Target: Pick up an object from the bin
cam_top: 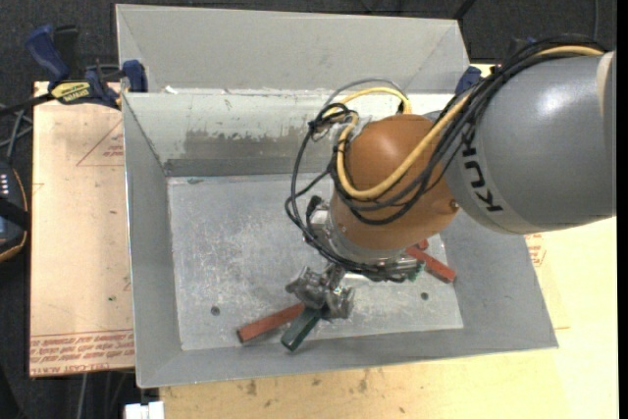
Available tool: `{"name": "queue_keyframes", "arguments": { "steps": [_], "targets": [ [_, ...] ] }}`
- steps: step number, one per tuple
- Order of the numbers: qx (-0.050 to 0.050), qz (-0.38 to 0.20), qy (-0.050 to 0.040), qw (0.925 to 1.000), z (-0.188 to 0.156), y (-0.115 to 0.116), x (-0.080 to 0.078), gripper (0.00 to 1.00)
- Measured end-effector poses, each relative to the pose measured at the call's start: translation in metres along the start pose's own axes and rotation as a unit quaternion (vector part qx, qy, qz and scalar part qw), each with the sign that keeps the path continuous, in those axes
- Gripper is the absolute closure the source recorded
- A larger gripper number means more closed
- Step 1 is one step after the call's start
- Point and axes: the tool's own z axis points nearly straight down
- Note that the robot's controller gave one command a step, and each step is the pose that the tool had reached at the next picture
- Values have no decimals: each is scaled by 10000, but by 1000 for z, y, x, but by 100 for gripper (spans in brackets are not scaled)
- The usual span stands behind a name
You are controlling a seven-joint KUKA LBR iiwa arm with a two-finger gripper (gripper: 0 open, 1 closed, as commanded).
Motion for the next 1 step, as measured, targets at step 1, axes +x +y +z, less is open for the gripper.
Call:
{"name": "queue_keyframes", "arguments": {
  "steps": [1],
  "targets": [
    [28, 20, -25, 10000, -34, -2, 1, 100]
  ]
}}
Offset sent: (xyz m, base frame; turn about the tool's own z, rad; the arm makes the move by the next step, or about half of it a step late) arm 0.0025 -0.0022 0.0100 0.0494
